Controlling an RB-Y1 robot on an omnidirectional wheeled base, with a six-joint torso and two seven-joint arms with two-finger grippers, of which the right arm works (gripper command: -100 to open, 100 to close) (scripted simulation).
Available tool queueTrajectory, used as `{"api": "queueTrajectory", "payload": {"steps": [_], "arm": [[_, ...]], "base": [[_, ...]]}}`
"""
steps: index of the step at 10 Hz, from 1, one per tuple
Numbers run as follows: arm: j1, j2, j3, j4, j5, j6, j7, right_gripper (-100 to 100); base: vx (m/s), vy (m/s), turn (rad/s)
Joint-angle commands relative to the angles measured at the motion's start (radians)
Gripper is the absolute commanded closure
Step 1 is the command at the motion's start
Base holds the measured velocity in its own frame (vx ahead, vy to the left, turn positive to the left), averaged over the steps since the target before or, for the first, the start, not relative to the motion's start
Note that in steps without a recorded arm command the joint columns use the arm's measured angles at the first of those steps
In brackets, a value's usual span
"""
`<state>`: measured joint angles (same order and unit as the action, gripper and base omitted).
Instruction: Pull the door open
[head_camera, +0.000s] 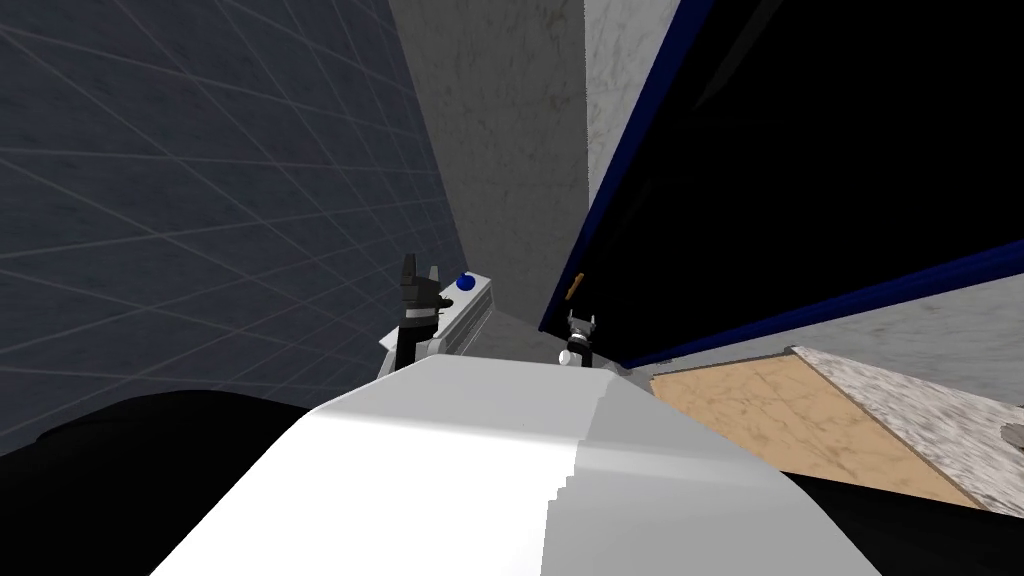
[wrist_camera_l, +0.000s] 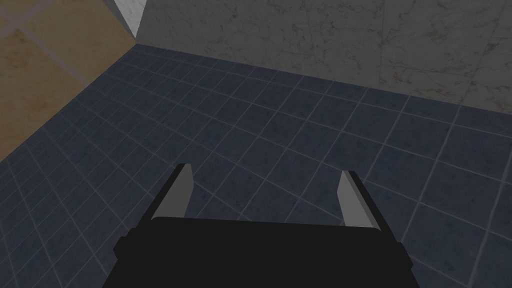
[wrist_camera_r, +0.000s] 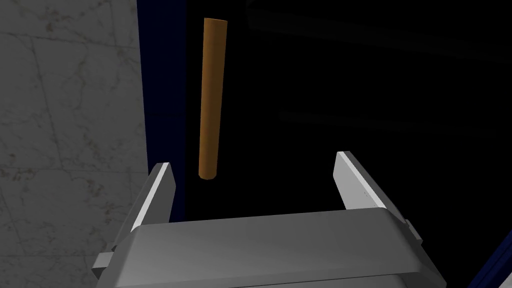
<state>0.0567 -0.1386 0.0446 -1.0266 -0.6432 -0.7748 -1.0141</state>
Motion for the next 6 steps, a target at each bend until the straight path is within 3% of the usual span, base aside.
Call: {"api": "queueTrajectory", "payload": {"steps": [1, 4, 6], "arm": [[-0.009, 0.001, 0.002, 0.030, -0.015, -0.008, -0.023, -100], [-0.031, -0.001, 0.007, 0.093, -0.041, -0.025, -0.065, -100], [-0.056, -0.003, 0.011, 0.162, -0.070, -0.044, -0.112, -100]], "base": [[0.089, -0.029, 0.103], [0.084, -0.038, 0.098], [0.116, -0.049, 0.139]]}}
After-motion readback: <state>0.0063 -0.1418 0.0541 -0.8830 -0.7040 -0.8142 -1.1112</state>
